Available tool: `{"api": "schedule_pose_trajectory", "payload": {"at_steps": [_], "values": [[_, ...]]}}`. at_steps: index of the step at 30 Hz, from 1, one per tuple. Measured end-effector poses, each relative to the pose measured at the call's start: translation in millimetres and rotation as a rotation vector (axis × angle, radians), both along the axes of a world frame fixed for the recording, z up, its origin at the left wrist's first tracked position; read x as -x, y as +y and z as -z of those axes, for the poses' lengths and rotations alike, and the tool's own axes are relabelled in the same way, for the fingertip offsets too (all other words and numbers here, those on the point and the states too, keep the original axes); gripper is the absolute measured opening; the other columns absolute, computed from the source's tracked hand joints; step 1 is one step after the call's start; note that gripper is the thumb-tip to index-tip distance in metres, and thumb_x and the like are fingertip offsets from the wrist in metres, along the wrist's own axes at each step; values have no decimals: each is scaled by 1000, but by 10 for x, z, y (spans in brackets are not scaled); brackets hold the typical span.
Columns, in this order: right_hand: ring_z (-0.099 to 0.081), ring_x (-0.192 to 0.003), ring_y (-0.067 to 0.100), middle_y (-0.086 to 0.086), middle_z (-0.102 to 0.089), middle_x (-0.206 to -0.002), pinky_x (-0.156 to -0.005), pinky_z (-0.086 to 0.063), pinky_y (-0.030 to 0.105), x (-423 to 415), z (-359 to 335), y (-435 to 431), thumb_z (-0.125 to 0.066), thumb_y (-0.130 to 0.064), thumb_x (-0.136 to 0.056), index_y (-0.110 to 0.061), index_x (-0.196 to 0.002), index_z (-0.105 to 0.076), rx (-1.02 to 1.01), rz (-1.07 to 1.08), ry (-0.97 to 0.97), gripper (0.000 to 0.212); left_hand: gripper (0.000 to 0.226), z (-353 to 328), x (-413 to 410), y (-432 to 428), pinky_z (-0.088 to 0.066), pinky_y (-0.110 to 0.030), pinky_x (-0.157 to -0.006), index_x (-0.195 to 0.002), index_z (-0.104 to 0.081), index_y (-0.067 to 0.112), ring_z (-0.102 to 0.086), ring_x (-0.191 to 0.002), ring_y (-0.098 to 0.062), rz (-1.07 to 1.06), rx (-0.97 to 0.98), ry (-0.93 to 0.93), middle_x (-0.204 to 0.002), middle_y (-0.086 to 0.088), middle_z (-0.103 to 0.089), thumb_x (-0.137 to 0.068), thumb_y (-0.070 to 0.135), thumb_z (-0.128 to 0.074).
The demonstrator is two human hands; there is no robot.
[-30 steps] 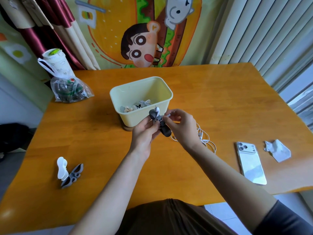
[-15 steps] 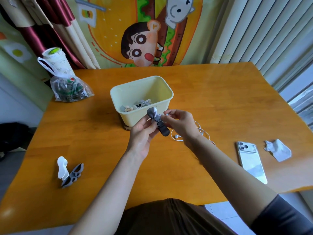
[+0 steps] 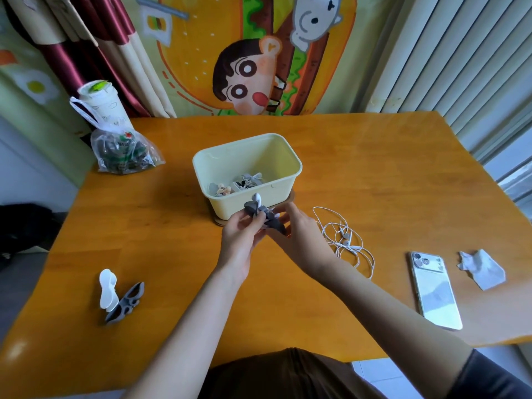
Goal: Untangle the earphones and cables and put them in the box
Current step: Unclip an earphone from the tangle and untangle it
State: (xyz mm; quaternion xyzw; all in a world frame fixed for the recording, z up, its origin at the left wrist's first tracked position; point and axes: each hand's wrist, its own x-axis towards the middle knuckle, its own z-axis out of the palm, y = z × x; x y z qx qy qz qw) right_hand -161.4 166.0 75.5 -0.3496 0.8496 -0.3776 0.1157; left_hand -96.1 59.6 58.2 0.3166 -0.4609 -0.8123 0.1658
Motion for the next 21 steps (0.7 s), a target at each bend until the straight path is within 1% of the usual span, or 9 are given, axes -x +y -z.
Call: {"api": "schedule_pose_trajectory", "payload": {"at_steps": [3, 4, 6, 8, 10, 12, 14, 17, 21], "values": [[-64, -76, 17, -2, -66, -92, -72, -54, 34, 91, -39, -71, -70, -23, -83, -15, -107, -59, 21, 28, -9, 28, 27, 30, 57, -97, -54, -23, -72, -120, -60, 6, -69, -92, -15, 21, 97, -65, -106, -9, -71, -93, 11, -59], [-63, -73, 14, -6, -65, -87, -69, -53, 30, 136, -45, -93, -72, -21, -81, -16, -105, -61, 30, 41, -7, 27, 30, 32, 82, -136, -53, -20, -72, -121, -58, 7, -68, -94, -14, 38, 146, -98, -108, -7, -70, -93, 14, -61], [-59, -66, 5, -9, -62, -82, -64, -48, 16, 256, -55, -147, -74, -17, -78, -17, -103, -63, 61, 65, -17, 27, 32, 20, 145, -242, -49, -14, -72, -122, -55, 14, -63, -97, -7, 72, 281, -170, -111, -1, -66, -92, 20, -62], [-57, -65, -2, -8, -61, -81, -61, -42, 5, 435, -70, -243, -75, -17, -78, -16, -103, -64, 75, 94, -31, 28, 33, 38, 203, -400, -46, -17, -78, -121, -53, 20, -57, -100, -9, 79, 536, -241, -113, 2, -59, -90, 22, -64], [-55, -64, -3, -8, -61, -82, -59, -40, 2, 654, -81, -393, -74, -19, -79, -14, -105, -64, 55, 109, -26, 29, 32, 105, 244, -623, -43, -29, -91, -118, -57, 17, -52, -107, -17, 71, 877, -309, -114, 0, -56, -88, 18, -67], [-56, -65, 5, -5, -61, -83, -59, -40, 2, 853, -75, -542, -73, -20, -80, -11, -107, -63, 37, 104, -8, 30, 28, 158, 256, -810, -39, -38, -95, -116, -61, 17, -48, -112, -22, 126, 1159, -443, -115, -2, -55, -88, 18, -66], [-59, -72, 11, 0, -65, -88, -62, -41, 5, 1042, -1, -743, -72, -20, -81, -7, -109, -62, 2, 76, 1, 32, 22, 192, 268, -971, -33, -37, -92, -111, -63, 19, -45, -112, -22, 194, 1306, -563, -114, -1, -54, -89, 19, -63], [-64, -84, 17, 10, -70, -102, -72, -46, 18, 1269, 197, -1053, -71, -17, -82, -5, -113, -60, -123, 25, 6, 36, 7, 220, 290, -1096, -29, -34, -85, -96, -67, 18, -47, -103, -21, 227, 1404, -570, -102, 2, -59, -89, 19, -63], [-65, -91, 22, 14, -69, -105, -79, -51, 27, 1448, 384, -1398, -69, -12, -82, -2, -114, -59, -249, -16, -64, 35, 2, 252, 306, -1141, -32, -36, -80, -85, -69, 17, -50, -90, -21, 222, 1413, -510, -88, 4, -62, -85, 15, -70]]}}
